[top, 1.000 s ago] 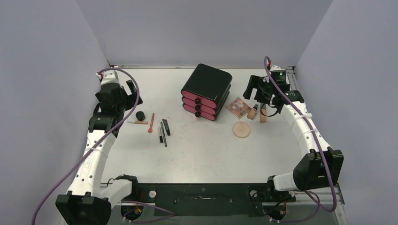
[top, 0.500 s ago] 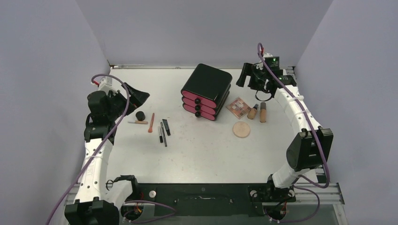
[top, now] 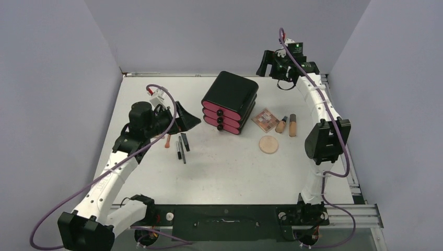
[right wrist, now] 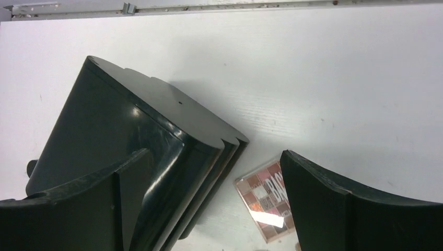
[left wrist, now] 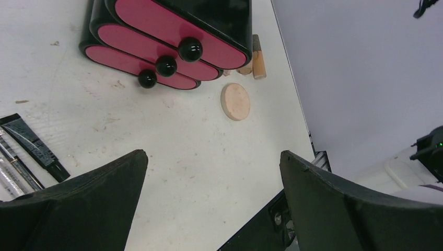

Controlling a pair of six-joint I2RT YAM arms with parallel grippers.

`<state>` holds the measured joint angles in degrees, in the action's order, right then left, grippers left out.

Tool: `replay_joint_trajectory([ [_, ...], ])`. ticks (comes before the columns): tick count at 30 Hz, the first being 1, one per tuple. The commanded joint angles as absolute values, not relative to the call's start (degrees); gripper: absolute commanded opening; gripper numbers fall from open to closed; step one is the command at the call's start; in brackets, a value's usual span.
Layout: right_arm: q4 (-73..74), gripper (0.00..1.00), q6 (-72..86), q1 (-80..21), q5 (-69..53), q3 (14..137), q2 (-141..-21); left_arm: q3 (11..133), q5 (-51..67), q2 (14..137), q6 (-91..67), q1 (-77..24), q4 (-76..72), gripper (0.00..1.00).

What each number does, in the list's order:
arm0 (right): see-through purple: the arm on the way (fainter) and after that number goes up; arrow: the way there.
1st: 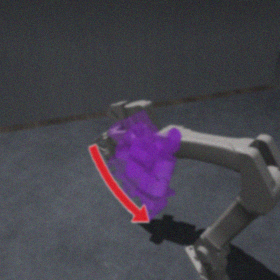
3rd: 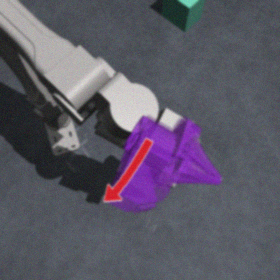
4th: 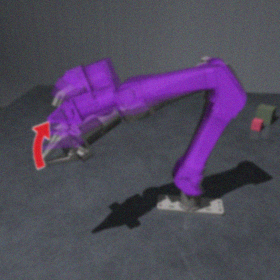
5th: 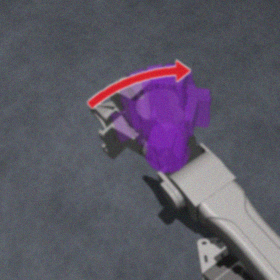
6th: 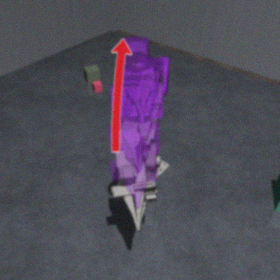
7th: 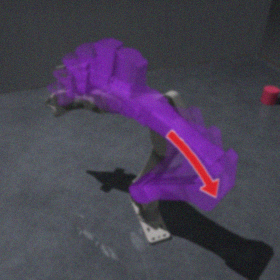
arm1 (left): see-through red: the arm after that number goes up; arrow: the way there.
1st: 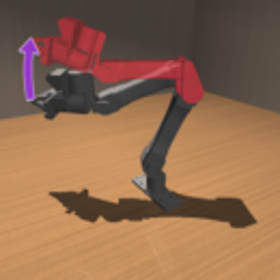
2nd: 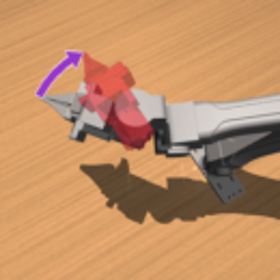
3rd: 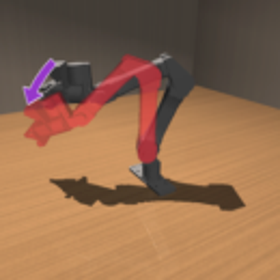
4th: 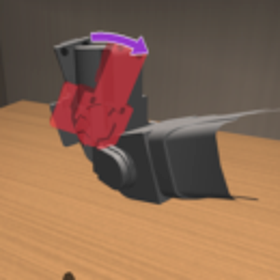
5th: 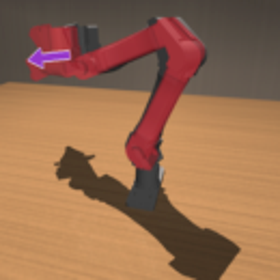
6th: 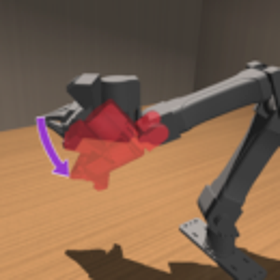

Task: Organize the makeup
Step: Open the drawer in the storage box.

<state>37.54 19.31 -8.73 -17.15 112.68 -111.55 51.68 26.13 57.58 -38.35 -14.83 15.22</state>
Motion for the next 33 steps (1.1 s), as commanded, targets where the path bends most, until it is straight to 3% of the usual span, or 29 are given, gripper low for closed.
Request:
replay_joint_trajectory([
  [1,38.24,0.9,15.89,-9.88,-23.81,120.79,-117.8,51.42,23.06,58.61,-37.73,-18.63,12.73,0.96],
  [10,41.84,0.9,12.5,-13.25,-31.58,133.23,-131.75,50.51,21.58,63.35,-39.06,-22.5,8.05,0.96],
  [21,36.78,0.94,8.25,-14.78,-35.23,111.85,-119.7,53.43,20.42,72.17,-35.43,-23.51,4.17,0.96],
  [26,36.74,0.95,7.38,-15.59,-35.12,109.34,-117.79,60.55,22.15,80.74,-30.6,-23.47,2.53,1.0],
  [28,37.02,0.95,7.82,-15.77,-34.99,109.5,-117.78,63.47,22.41,84.03,-29.3,-23.43,2.75,0.94],
  [33,36.79,0.95,7.87,-17.38,-35.01,108.0,-116.72,67.62,24.94,89.03,-28.61,-23.82,1.1,0.91],
])
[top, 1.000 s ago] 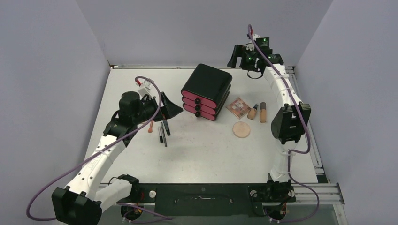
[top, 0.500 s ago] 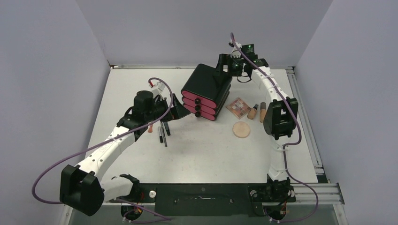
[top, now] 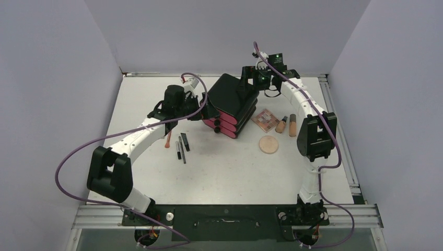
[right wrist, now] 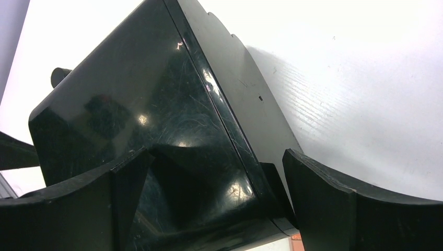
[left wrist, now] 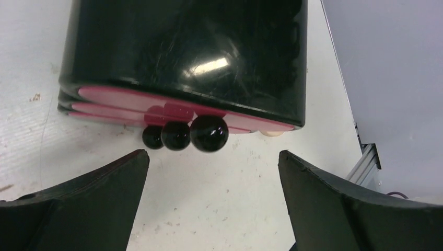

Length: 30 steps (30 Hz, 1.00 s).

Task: Organize the makeup
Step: Open the drawer in the storage box.

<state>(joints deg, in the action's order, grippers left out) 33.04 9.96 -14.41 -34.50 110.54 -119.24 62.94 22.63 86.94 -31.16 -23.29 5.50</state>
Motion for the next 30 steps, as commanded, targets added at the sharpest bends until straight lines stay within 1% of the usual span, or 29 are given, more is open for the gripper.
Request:
replay_joint_trajectory([
  [1,36.41,0.95,8.07,-17.62,-34.98,107.47,-116.52,68.07,25.04,90.02,-28.6,-23.83,0.91,0.89],
  [2,36.1,0.96,8.28,-17.92,-35.02,106.96,-116.3,68.51,25.6,91.1,-28.37,-23.82,1.04,0.87],
  [4,35.48,0.97,8.44,-18.22,-35.36,105.97,-115.9,69.32,27.88,92.78,-28.22,-24.17,0.84,0.77],
  [6,35.15,0.98,8.51,-18.37,-35.42,105.02,-115.62,70.08,29.01,93.8,-27.41,-25.18,0.92,0.7],
  [7,35.02,0.98,8.6,-18.35,-35.38,104.57,-115.51,70.42,28.93,94.2,-26.64,-25.89,1.38,0.65],
  [9,34.99,0.98,8.61,-18.37,-34.64,103.89,-115.39,70.87,28.23,94.71,-25.39,-27.14,2.64,0.61],
  [10,35.04,0.99,8.69,-18.37,-34.22,103.74,-115.29,70.84,28.41,94.99,-25.01,-27.66,3.02,0.57],
  [11,34.93,0.96,8.66,-18.37,-33.95,103.57,-115.19,70.92,28.61,95.35,-24.75,-28.09,3.48,0.51],
  [14,35.13,0.94,9.35,-18.37,-32.09,103.53,-115.11,70.71,28.89,95.03,-24.4,-29.93,3.72,0.46],
  [18,35.22,0.93,10.42,-18.28,-29.14,103.54,-114.89,70.21,26.36,93.17,-24.48,-32.41,4.26,0.35],
  [20,35.62,0.93,10.71,-18.29,-28.09,104.16,-114.92,69.18,25.22,92.18,-25.21,-32.85,4.0,0.25],
  [23,37.04,0.98,10.72,-18.28,-26.07,106.07,-115.18,67.66,23.63,90.74,-26.53,-32.87,3.51,0.23],
  [25,37.96,1.0,10.77,-18.28,-24.74,107.53,-115.36,66.59,21.95,89.84,-26.6,-32.87,3.51,0.22],
  [27,38.53,0.95,11.01,-18.28,-23.47,108.72,-115.23,65.92,20.12,89.07,-26.71,-32.87,4.0,0.22],
  [30,39.44,0.93,11.41,-18.24,-20.57,110.53,-114.78,66.07,18.95,88.7,-26.1,-32.82,6.04,0.22],
])
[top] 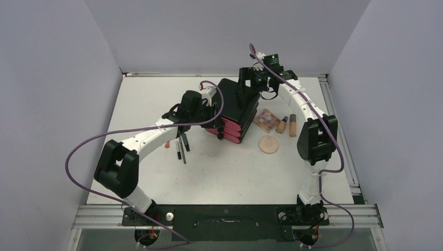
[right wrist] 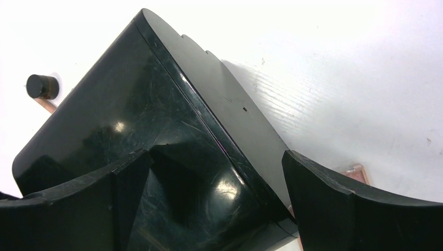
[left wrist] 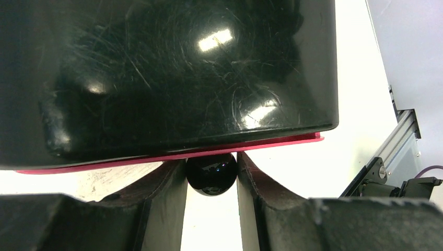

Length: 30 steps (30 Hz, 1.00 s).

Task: Organize the makeup
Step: Open the drawer in the storage box.

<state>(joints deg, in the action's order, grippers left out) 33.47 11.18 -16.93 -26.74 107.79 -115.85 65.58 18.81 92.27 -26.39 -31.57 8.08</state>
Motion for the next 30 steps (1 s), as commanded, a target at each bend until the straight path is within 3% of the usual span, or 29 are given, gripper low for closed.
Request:
replay_joint_trajectory([
  [1,39.78,0.93,11.62,-18.25,-19.54,111.23,-114.54,66.21,18.89,88.62,-25.96,-32.8,6.45,0.22],
  [10,40.4,0.92,10.83,-18.36,-11.04,112.29,-107.62,65.84,17.31,86.03,-26.13,-32.87,9.28,0.18],
  [16,29.99,1.0,16.15,-19.95,-20.01,98.82,-96.02,63.7,17.89,83.37,-27.43,-32.91,9.56,0.18],
  [21,24.24,0.87,19.16,-23.98,-21.5,89.24,-91.96,59.56,17.44,80.64,-29.04,-33.05,8.81,0.18],
  [30,24.2,0.86,20.66,-26.54,-17.97,85.22,-91.05,58.64,17.5,79.06,-28.69,-33.13,9.76,0.23],
])
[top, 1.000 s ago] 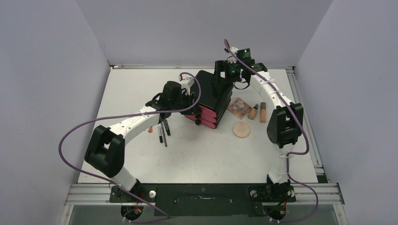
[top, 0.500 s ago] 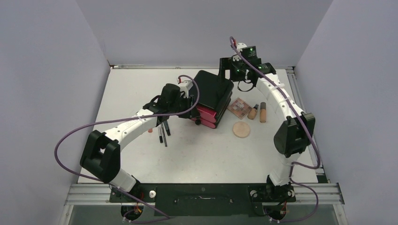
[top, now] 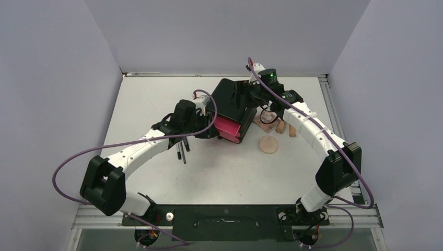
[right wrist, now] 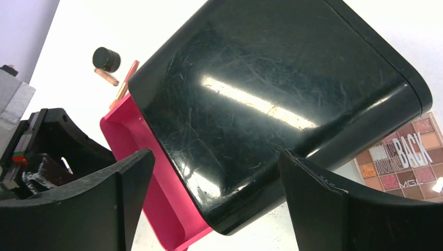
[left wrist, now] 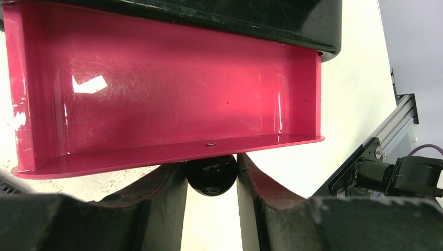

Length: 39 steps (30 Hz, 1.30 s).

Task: Organize the makeup
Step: Open the drawer in the storage box.

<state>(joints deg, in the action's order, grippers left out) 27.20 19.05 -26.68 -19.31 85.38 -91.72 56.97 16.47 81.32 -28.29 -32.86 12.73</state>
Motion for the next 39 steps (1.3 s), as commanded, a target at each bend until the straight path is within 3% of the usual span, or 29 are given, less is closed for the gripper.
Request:
replay_joint_trajectory([
  [1,24.37,0.86,20.87,-26.54,-17.86,85.13,-91.26,58.94,17.53,79.37,-28.57,-33.13,10.23,0.24],
  [3,24.63,0.87,21.09,-26.63,-17.64,85.0,-91.44,59.2,17.17,79.34,-28.62,-33.13,10.93,0.31],
  [6,24.65,0.87,21.41,-26.72,-17.33,84.47,-91.42,58.46,16.54,78.21,-28.93,-33.13,10.67,0.35],
  [8,24.74,0.87,21.59,-26.8,-17.4,84.29,-91.49,58.19,16.19,77.47,-29.25,-33.13,10.27,0.44],
  [15,24.6,0.88,22.47,-27.05,-18.19,83.94,-91.51,59.45,15.74,75.94,-29.05,-33.05,11.38,0.54],
  [23,25.08,0.92,22.65,-27.25,-18.5,83.74,-89.98,58.2,12.21,70.58,-28.74,-32.77,15.79,0.74],
  [28,25.63,0.92,23.06,-27.46,-18.63,83.84,-89.13,56.56,9.05,66.77,-28.3,-31.74,19.44,0.76],
  [32,26.16,0.93,24.13,-27.59,-18.63,84.34,-87.59,49.61,-4.41,58.48,-33.98,-31.28,20.42,0.76],
  [39,25.34,0.94,26.02,-28.43,-18.06,84.81,-84.69,43.91,-8.9,51.72,-38.67,-18.54,28.58,0.81],
])
